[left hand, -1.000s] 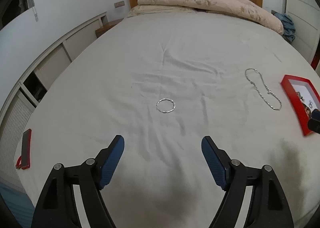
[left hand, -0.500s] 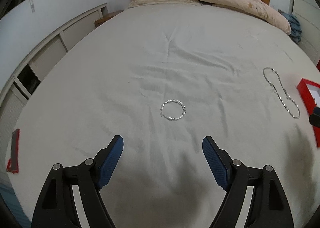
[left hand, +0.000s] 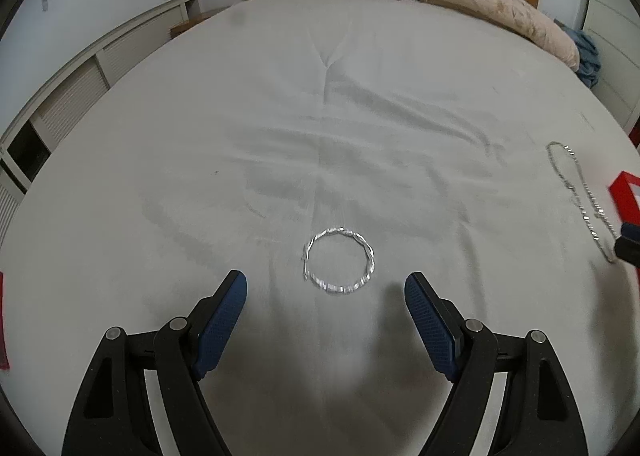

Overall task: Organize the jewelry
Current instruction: 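Grasp the silver chain necklace with the right tool while the left tool grasps the twisted silver ring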

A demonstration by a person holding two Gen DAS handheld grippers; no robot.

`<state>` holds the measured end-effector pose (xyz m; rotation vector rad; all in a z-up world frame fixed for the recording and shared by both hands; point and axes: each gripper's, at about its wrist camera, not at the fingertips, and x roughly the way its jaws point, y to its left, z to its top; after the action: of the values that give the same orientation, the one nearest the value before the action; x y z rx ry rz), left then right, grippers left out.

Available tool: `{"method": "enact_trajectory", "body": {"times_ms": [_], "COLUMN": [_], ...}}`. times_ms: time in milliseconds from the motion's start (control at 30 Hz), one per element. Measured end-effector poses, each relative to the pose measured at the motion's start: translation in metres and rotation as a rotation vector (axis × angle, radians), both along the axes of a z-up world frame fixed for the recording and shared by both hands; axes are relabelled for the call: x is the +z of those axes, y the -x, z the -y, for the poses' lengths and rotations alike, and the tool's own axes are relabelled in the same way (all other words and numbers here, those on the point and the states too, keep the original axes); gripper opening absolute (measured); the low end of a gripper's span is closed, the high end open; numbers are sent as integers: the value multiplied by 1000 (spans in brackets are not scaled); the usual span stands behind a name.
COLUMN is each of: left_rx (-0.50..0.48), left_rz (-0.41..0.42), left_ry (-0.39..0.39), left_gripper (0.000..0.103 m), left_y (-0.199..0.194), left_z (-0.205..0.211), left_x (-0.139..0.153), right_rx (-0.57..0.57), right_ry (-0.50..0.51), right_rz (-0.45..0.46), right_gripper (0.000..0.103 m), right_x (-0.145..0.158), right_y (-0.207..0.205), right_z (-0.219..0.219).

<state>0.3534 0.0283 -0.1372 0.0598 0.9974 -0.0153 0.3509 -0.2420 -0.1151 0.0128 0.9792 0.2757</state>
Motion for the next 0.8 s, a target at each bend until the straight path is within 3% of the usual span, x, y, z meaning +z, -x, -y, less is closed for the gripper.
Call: {"method": "enact_trajectory", "body": {"times_ms": [233,400,667,733,767,800], "left_rx": [-1,1,-2,-11,-19,-24], "left_rz": [-2,-2,8,11,15,16], "left_ry": [-9,7,22,25,25,24], "left_gripper": [81,81,79,74,69,66], "left_y": [-6,-8,-10,-13,-13,-13], "left_z": [2,-1,0,-1,0,1], "left_x": [-6,-6,-8,-8,-8,-8], "right_rx": [-17,-46,39,42,45,46], "right_ry": [32,26,-88,-89,-81,-62], "right_rz": [14,-37,-78,-80,-80,-80], "right_gripper": [57,61,65,58,49,33], "right_x": [-6,-20,-28,-29,-29,-30], "right_y": [-20,-37,-32,-30,-29,-29], "right_z": [4,12,-1,-6,-9,-11]}}
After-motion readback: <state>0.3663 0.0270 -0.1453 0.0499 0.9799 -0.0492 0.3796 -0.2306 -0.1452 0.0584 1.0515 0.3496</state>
